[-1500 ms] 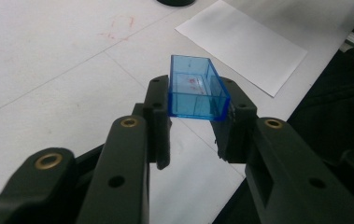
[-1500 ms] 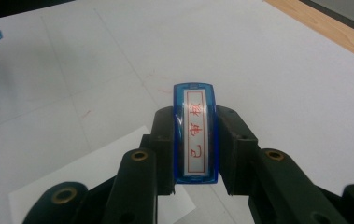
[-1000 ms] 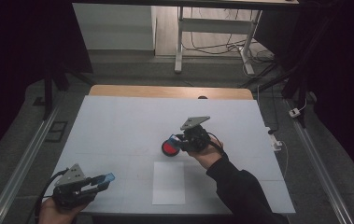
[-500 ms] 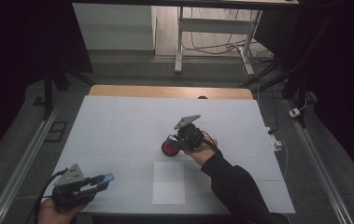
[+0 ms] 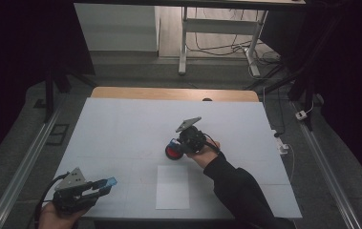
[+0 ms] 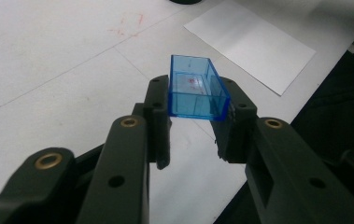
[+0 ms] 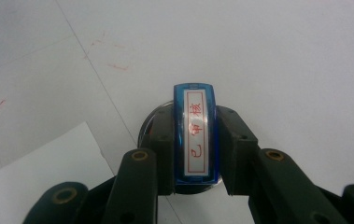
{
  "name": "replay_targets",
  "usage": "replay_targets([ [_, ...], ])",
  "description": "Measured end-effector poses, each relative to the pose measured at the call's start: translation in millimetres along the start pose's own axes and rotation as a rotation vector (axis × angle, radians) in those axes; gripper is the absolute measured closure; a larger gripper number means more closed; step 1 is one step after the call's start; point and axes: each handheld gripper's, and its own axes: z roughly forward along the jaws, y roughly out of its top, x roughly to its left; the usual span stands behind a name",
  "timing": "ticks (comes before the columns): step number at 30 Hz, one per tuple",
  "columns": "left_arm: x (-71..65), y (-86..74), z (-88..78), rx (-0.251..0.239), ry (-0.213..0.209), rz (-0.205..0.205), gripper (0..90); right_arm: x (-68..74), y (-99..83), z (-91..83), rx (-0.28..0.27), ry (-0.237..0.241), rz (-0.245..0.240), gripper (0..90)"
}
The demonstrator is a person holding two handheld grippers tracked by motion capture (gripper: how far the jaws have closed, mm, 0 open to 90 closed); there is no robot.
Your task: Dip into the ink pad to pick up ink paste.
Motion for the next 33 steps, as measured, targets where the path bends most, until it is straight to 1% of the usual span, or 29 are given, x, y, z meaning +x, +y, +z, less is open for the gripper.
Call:
replay_targets([
  [4, -0.1, 0.0, 0.1, 0.0, -0.001, 0.001, 68.4, 0.9, 0.8, 1.5, 0.001, -0.002, 0.009, 69.8],
  [6, -0.2, 0.1, 0.2, 0.001, -0.001, 0.001, 68.4, 1.0, 1.0, 2.4, -0.001, -0.006, 0.001, 69.8],
  [9, -0.2, 0.1, 0.3, 0.002, -0.002, 0.003, 68.4, 1.0, 0.5, 3.6, -0.009, -0.006, 0.007, 70.0],
  [10, -0.2, 0.1, 0.3, 0.002, -0.002, 0.002, 68.4, 1.2, 0.5, 3.7, -0.009, -0.007, 0.019, 69.9],
  [13, 0.0, 0.1, 0.4, 0.003, -0.002, 0.002, 68.4, 0.0, 0.3, 4.6, -0.013, -0.002, 0.033, 70.1],
  [17, -0.2, 0.2, 0.5, 0.006, -0.002, 0.004, 68.4, -3.9, -0.2, 5.4, -0.019, 0.016, 0.072, 70.3],
  [19, -0.2, 0.1, 0.5, 0.006, -0.002, 0.004, 68.4, -5.0, -0.1, 5.7, -0.017, 0.018, 0.083, 70.3],
  [22, 0.1, 0.1, 0.6, 0.006, -0.003, 0.003, 68.4, -3.7, 0.4, 6.2, -0.015, 0.013, 0.076, 70.4],
  [24, 0.0, 0.0, 0.6, 0.007, -0.003, 0.004, 68.4, -1.4, 1.0, 6.7, -0.015, 0.0, 0.058, 70.4],
  [30, 0.0, 0.2, 0.8, 0.009, -0.005, 0.006, 68.4, 6.3, 2.1, 7.0, -0.009, -0.033, 0.027, 70.4],
  [33, 0.0, 0.3, 1.0, 0.01, -0.006, 0.007, 68.4, 8.8, 2.5, 7.1, -0.003, -0.052, -0.004, 70.4],
])
